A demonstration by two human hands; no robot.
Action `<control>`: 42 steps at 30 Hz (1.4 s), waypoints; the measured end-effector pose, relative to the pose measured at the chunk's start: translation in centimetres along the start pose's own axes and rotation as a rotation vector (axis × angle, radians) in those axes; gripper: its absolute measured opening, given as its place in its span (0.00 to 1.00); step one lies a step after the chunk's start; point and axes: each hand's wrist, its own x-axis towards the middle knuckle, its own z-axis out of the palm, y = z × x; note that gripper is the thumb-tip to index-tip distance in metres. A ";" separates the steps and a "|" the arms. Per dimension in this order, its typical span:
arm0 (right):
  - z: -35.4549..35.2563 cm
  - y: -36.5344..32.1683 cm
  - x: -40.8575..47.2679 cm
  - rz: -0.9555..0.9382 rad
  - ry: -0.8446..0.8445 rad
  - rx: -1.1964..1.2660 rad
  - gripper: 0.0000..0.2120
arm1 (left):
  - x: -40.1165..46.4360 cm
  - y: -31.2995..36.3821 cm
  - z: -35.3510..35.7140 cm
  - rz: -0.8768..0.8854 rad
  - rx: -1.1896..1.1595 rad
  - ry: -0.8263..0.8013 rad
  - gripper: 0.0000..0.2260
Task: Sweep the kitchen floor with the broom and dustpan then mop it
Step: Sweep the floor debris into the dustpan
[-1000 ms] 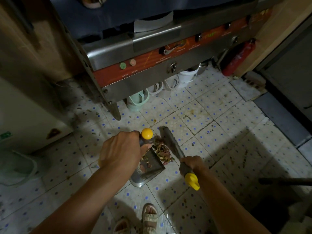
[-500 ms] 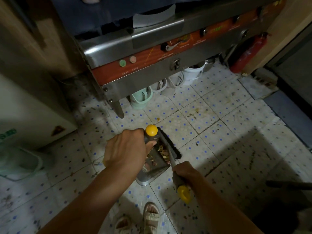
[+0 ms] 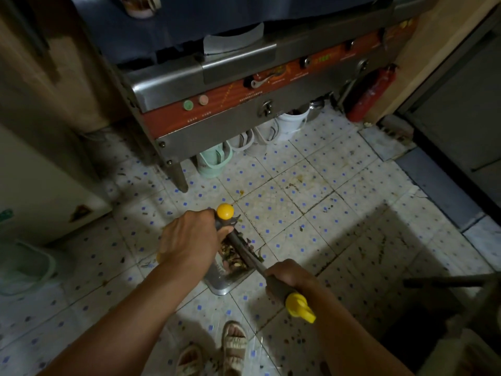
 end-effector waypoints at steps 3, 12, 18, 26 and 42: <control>-0.9 -0.4 0.0 -0.024 0.042 -0.004 0.18 | -0.4 -0.7 -0.2 -0.005 -0.032 -0.009 0.16; -2.2 -3.3 1.9 -0.101 0.064 -0.084 0.18 | -1.8 -1.9 0.1 -0.058 -0.059 -0.024 0.14; -2.1 -3.4 4.5 -0.047 0.017 0.068 0.17 | -1.2 -1.1 0.4 -0.069 -0.069 -0.014 0.13; 2.7 -0.5 3.3 -0.003 -0.070 -0.073 0.17 | -1.1 -1.6 0.4 -0.105 -0.107 -0.032 0.14; 7.8 1.8 -3.2 -0.017 0.094 0.082 0.11 | -5.7 -6.7 0.7 -0.029 -0.123 0.007 0.14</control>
